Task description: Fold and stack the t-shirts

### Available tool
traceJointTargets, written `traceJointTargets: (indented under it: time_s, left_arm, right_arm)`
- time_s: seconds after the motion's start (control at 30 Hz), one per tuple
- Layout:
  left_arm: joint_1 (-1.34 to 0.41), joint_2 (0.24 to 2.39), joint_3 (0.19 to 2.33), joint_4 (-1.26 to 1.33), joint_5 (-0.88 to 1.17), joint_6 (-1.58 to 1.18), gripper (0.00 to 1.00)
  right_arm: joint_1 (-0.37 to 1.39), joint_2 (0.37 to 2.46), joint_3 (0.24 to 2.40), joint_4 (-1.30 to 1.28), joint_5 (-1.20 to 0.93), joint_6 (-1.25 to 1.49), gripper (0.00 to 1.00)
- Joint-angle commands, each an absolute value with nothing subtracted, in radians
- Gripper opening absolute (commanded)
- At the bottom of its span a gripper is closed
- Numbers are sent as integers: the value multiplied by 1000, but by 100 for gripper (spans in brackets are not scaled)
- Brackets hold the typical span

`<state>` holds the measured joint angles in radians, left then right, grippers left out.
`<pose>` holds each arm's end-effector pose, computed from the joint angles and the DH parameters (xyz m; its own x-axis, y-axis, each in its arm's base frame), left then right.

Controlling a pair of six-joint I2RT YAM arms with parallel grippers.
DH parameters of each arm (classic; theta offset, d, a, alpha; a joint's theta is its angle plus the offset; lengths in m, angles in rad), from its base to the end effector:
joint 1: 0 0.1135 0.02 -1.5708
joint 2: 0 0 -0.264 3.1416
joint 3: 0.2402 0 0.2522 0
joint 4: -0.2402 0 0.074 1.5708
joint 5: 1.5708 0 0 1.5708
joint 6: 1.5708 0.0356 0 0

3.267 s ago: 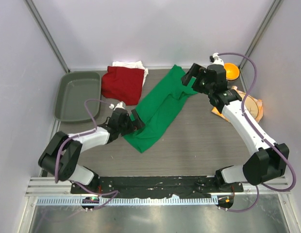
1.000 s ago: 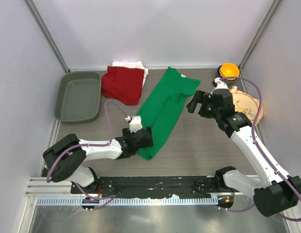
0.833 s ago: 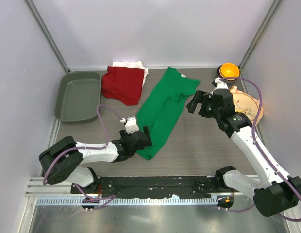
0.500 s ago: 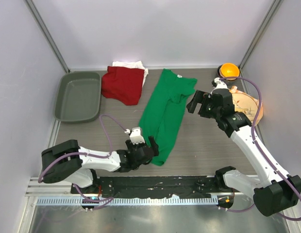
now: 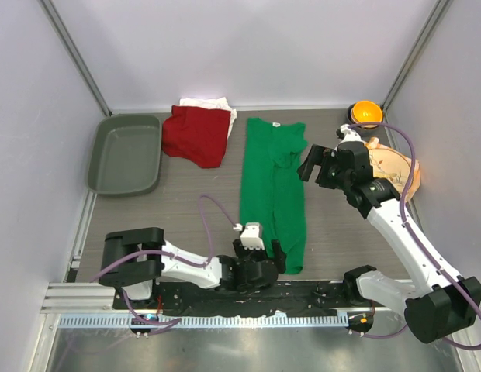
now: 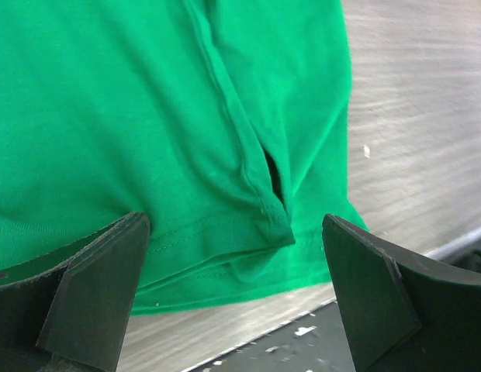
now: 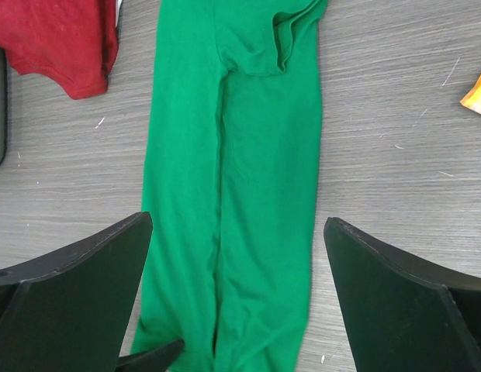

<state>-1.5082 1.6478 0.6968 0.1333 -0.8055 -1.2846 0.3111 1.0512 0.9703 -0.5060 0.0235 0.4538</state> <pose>0.0443 -0.2967 0.1402 -0.6466 -0.3082 -0.6978 0.1427 0.8497 -0.5075 0.2184 0.0694 0.3220 -0.5998 0.2675 -0.7541 -0.0272 0.9351 0.3533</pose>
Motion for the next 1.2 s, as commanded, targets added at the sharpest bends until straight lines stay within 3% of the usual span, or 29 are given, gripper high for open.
traceJointTargets:
  time_s: [0.0, 0.2, 0.4, 0.53, 0.87, 1.0, 1.17]
  left_arm:
    - [-1534, 1738, 745, 159, -594, -1188, 100]
    - [-1539, 1643, 853, 31, -633, -1106, 100]
    - [-1532, 1441, 945, -414, -751, -1117, 100]
    - [-1522, 1231, 921, -625, -816, -1183, 100]
    - [-1502, 798, 712, -851, -940, -1417, 100]
    - [-1503, 753, 690, -914, -946, -1454, 100]
    - [-1502, 775, 695, -956, -950, -1485, 100]
  right_arm:
    - [319, 1065, 992, -502, 14, 439, 100]
    - [321, 1088, 997, -546, 42, 445, 100]
    - [379, 1043, 914, -566, -73, 486, 100]
    - [526, 1061, 845, -539, -107, 525, 100]
    - [664, 1072, 666, -411, -156, 652, 100]
    - [719, 1069, 623, -365, -167, 695, 100]
    - [782, 1078, 611, -347, -135, 733, 92]
